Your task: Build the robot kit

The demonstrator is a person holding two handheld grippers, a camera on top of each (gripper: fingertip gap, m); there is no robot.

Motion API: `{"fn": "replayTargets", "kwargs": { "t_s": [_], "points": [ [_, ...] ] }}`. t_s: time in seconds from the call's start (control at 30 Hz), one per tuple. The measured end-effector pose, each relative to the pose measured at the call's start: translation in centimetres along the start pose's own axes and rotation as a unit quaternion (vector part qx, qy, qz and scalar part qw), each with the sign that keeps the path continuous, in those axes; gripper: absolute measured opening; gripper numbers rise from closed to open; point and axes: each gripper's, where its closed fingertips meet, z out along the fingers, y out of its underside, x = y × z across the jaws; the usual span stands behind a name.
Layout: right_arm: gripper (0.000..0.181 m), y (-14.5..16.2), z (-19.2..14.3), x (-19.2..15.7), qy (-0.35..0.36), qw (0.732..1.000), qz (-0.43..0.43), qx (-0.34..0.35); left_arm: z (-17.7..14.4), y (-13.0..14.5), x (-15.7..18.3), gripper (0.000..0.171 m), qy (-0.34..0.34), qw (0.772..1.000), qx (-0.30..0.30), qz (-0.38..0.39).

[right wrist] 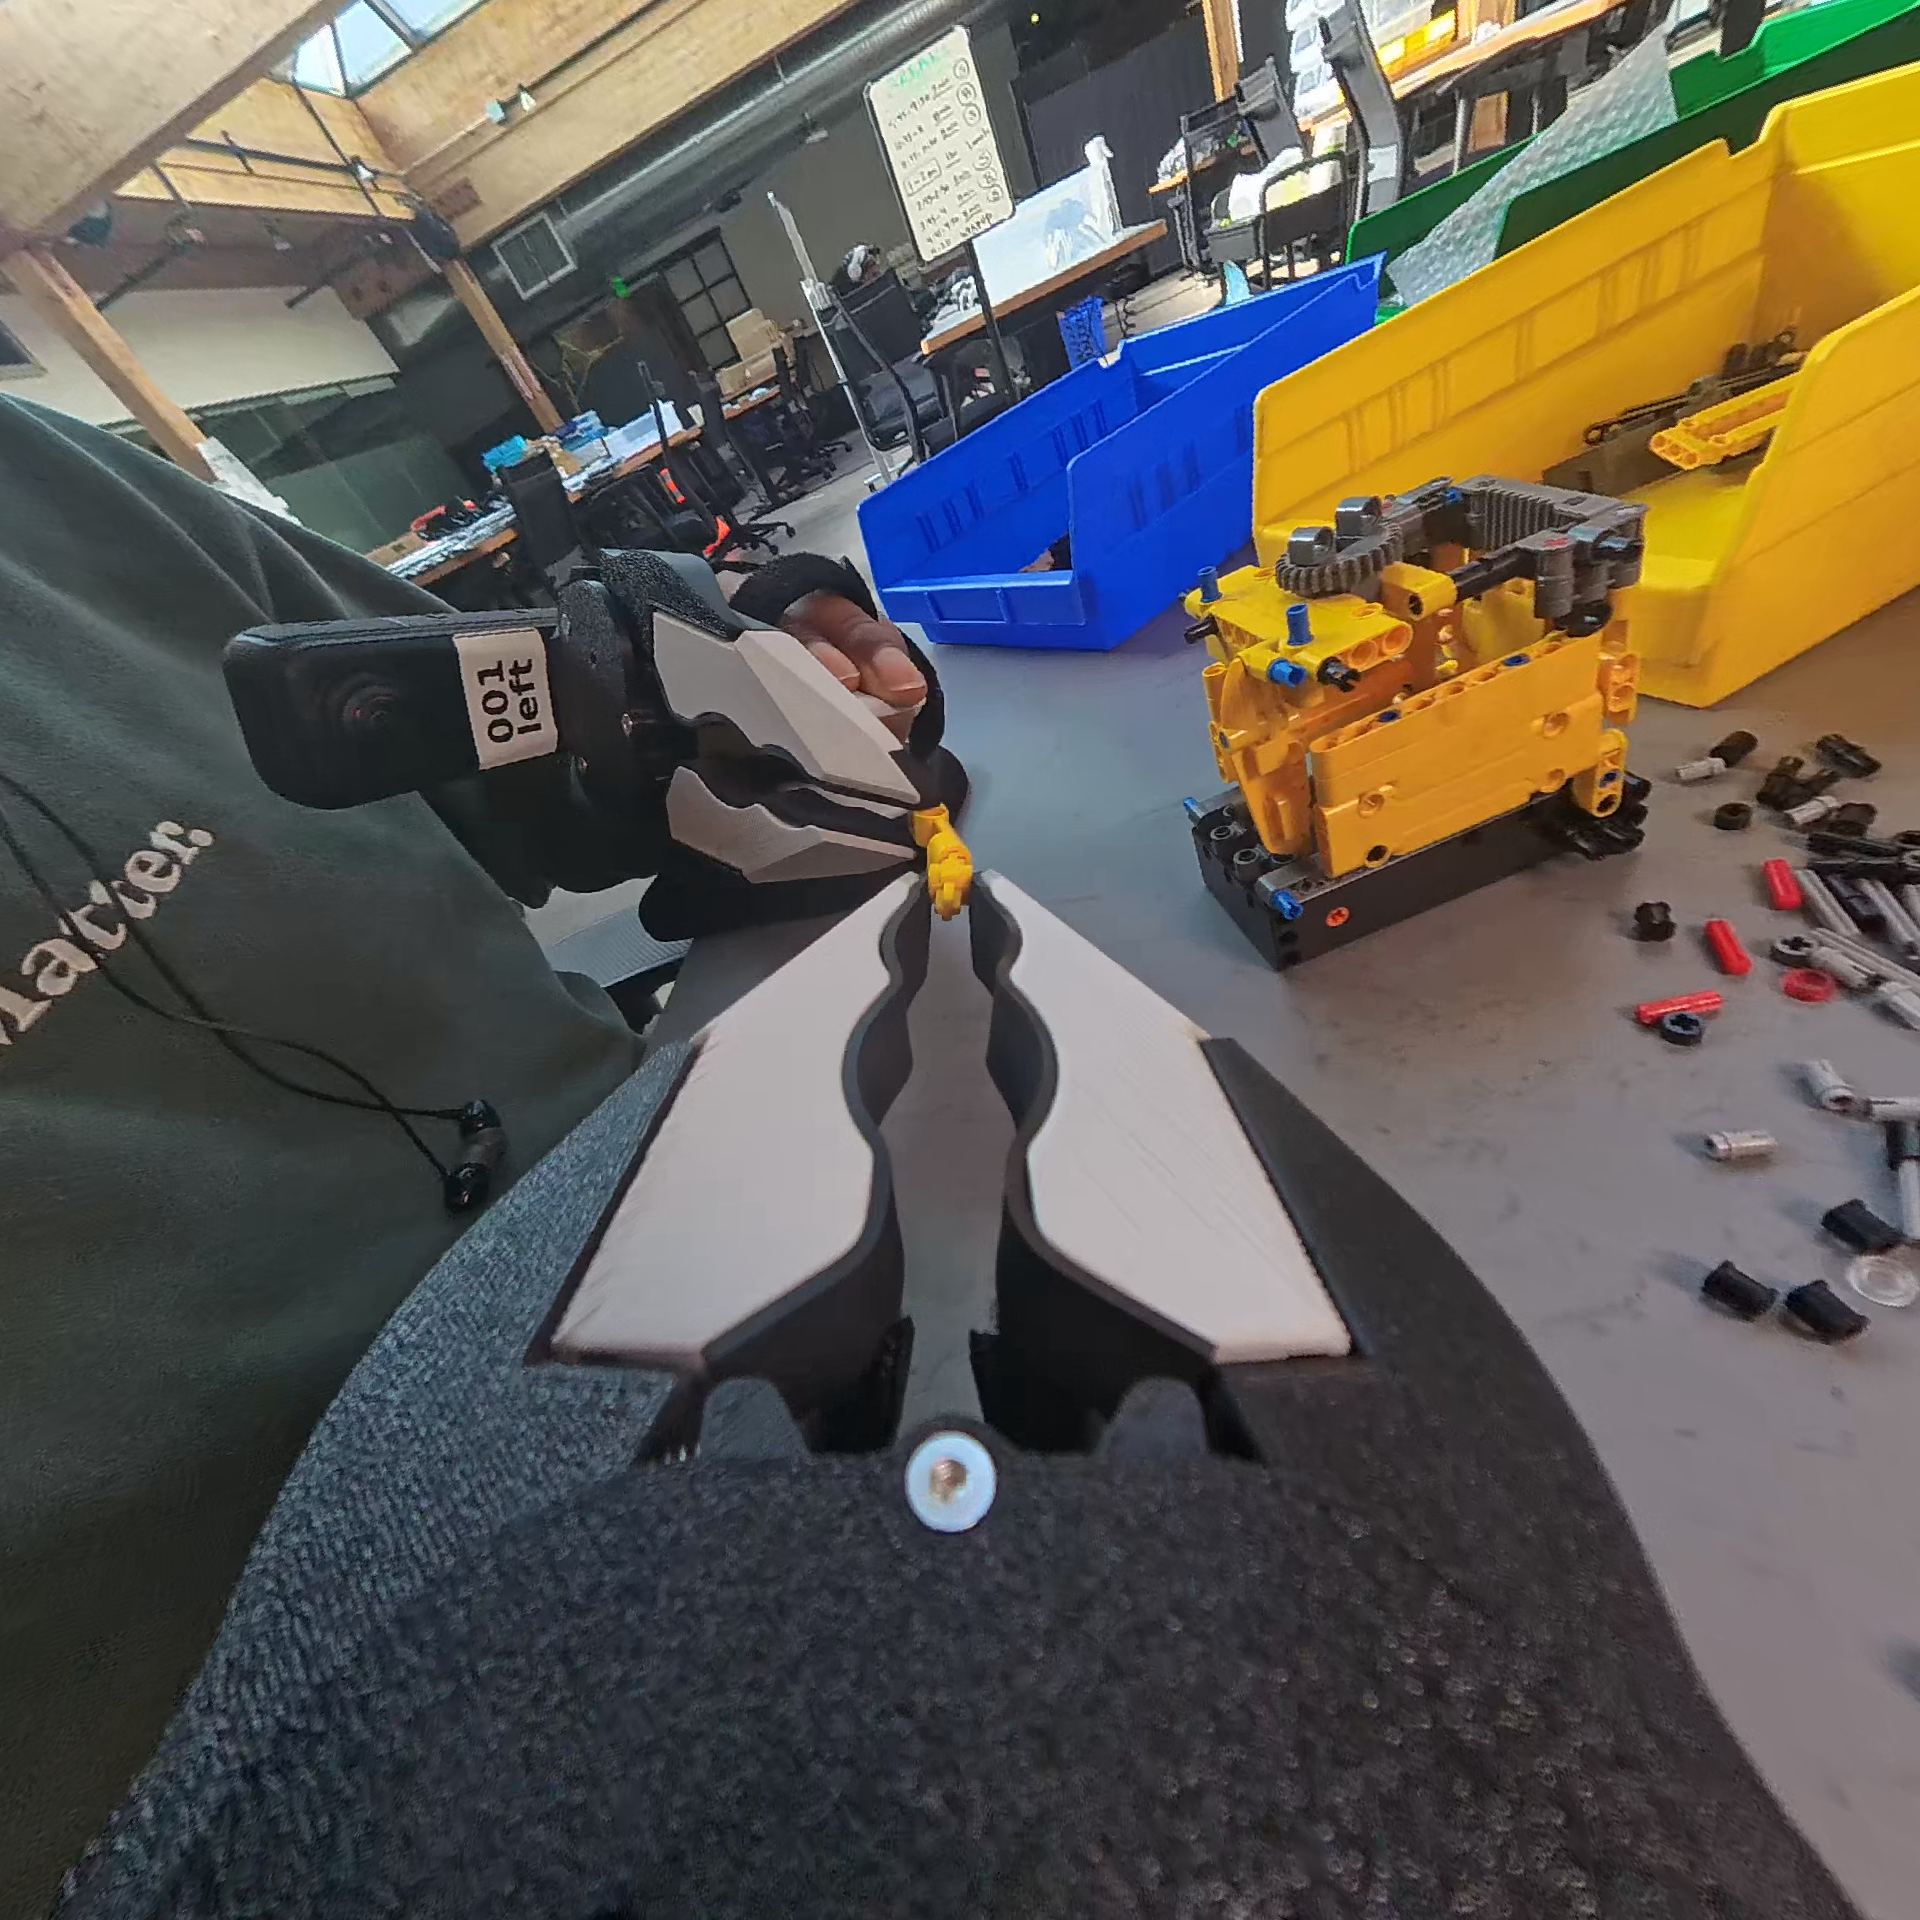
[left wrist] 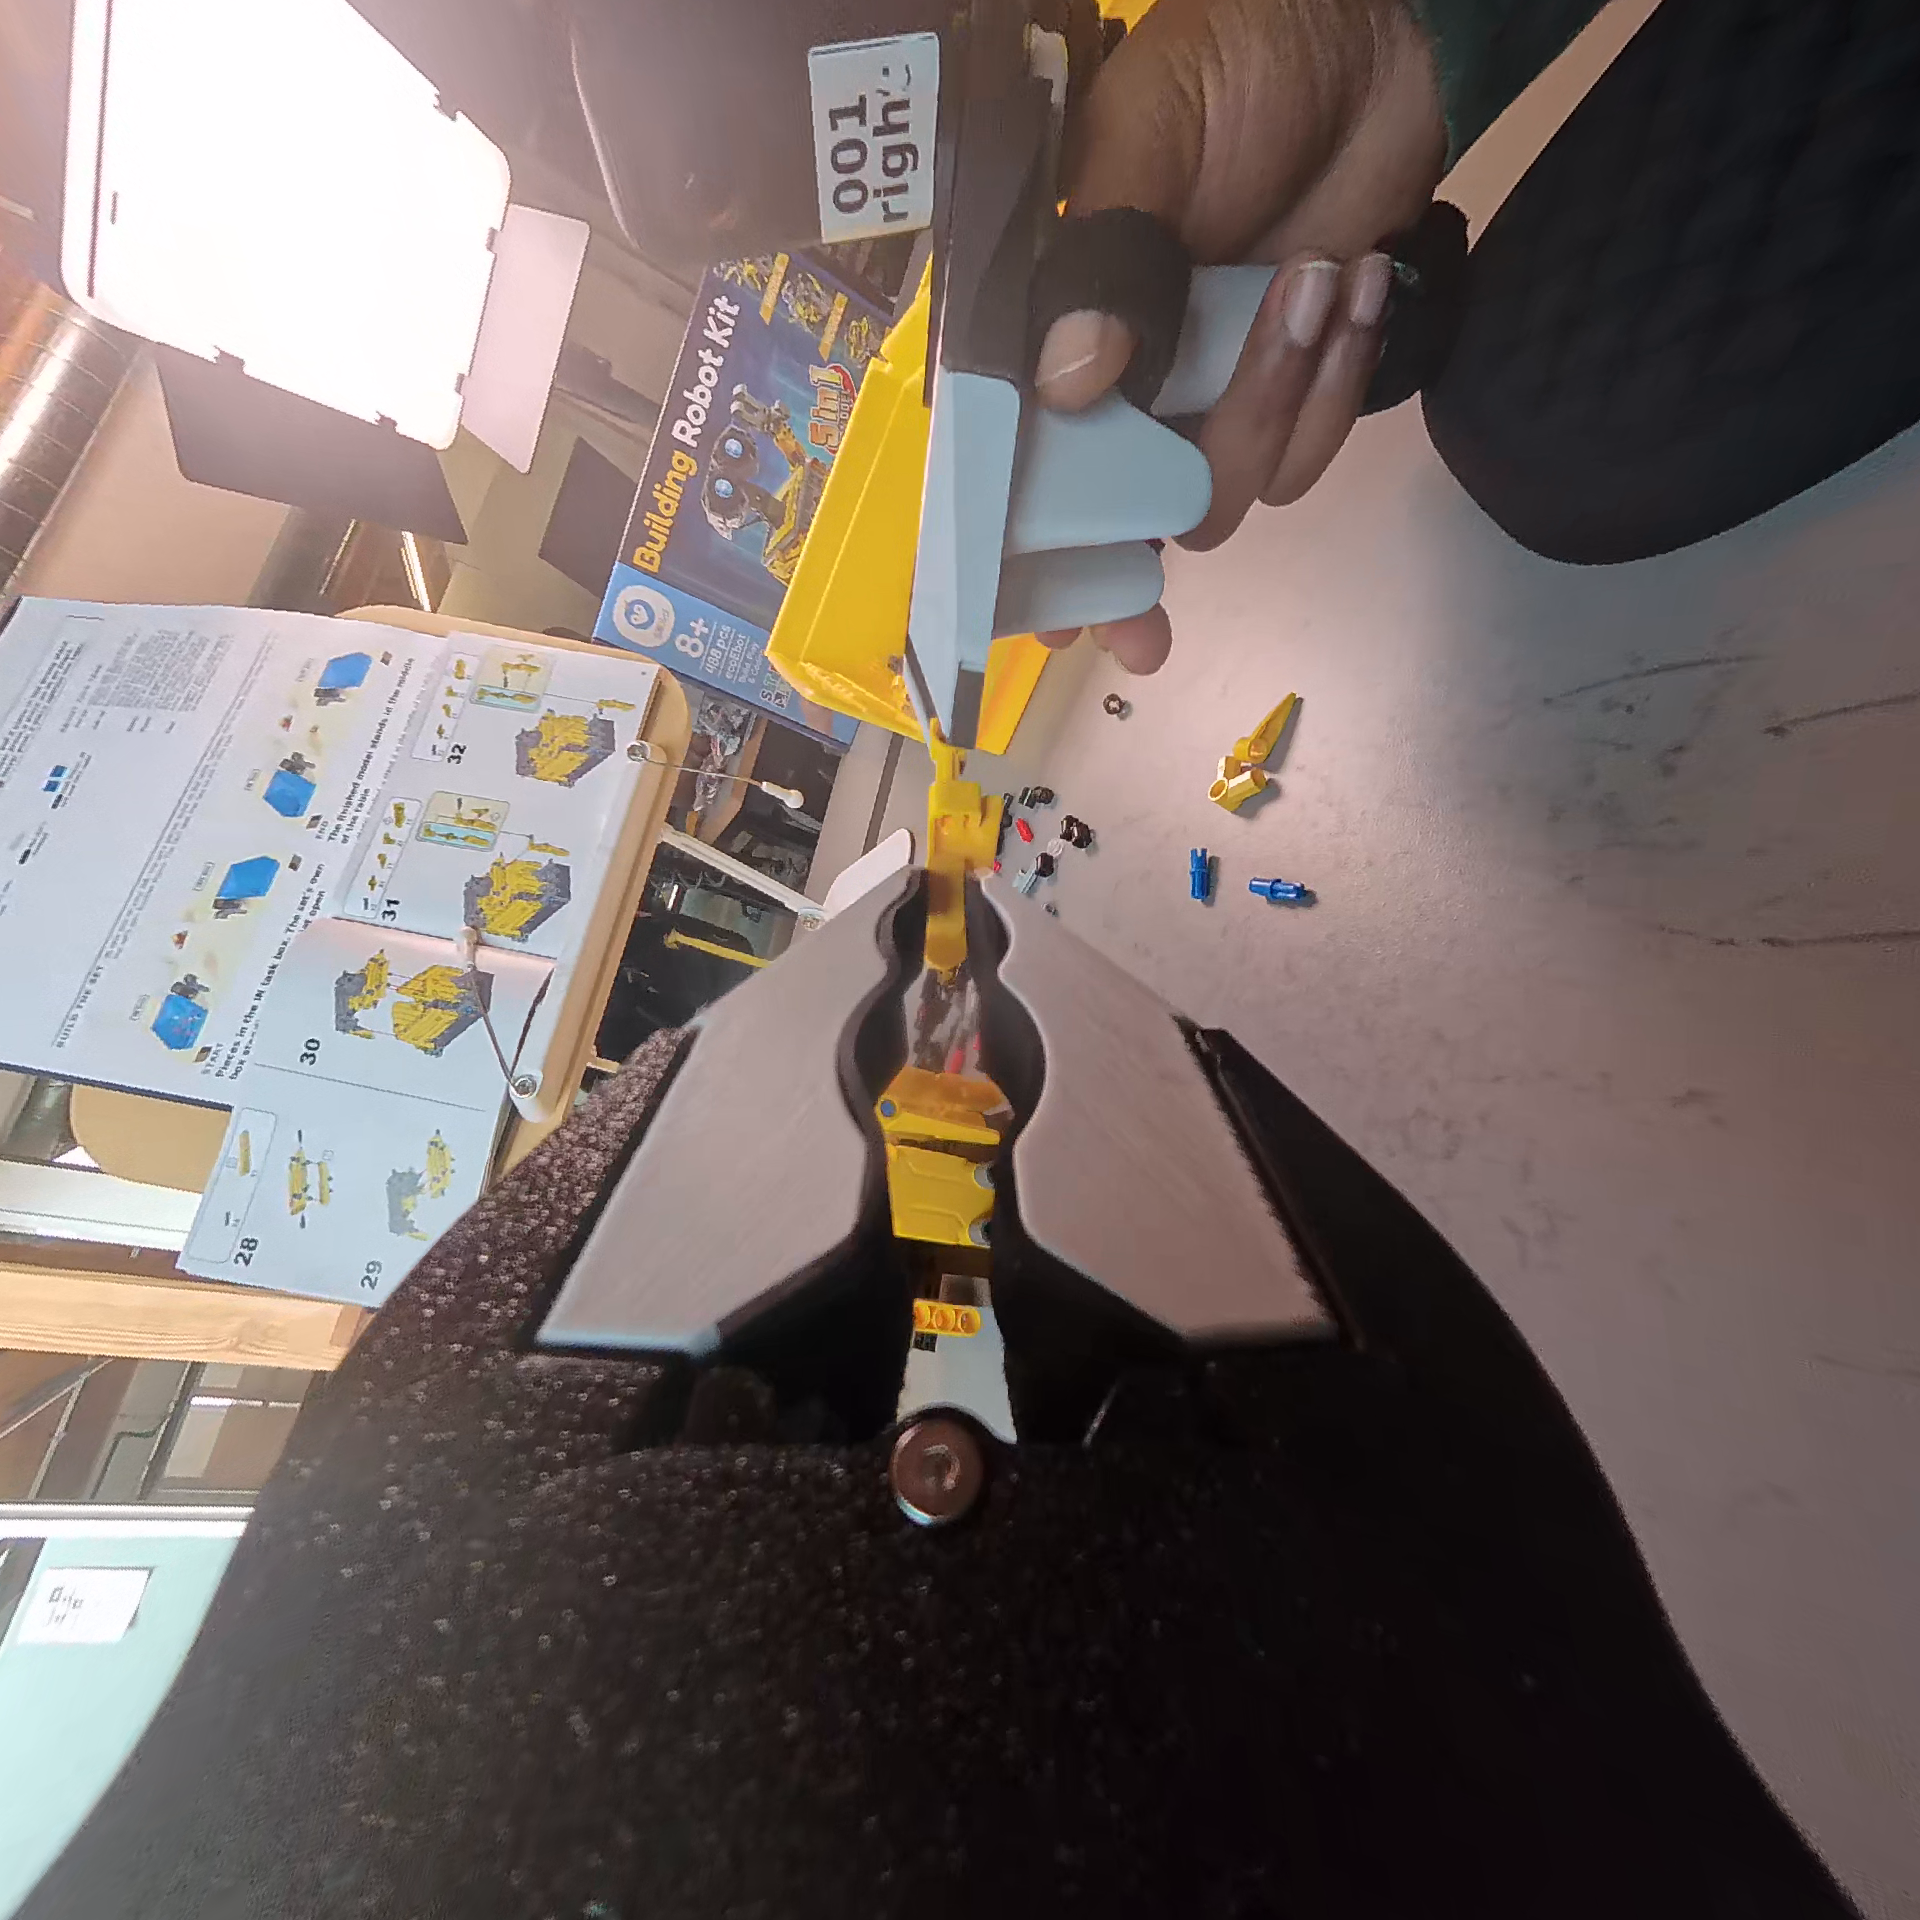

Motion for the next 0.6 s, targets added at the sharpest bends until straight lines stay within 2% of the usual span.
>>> {"fn": "replayTargets", "kwargs": {
  "t_s": [0.43,0.6],
  "points": [
    [0.005,-0.4,-0.2,-2.1,-0.108,0.990,0.087,0.023,-1.5,-1.9,-0.2,0.005,0.027,0.997,0.066,-0.031],
    [0.005,-0.6,-0.1,-2.1,-0.109,0.989,0.099,0.029,-1.8,-2.2,-0.4,0.004,0.026,0.997,0.069,-0.036]
  ]
}}
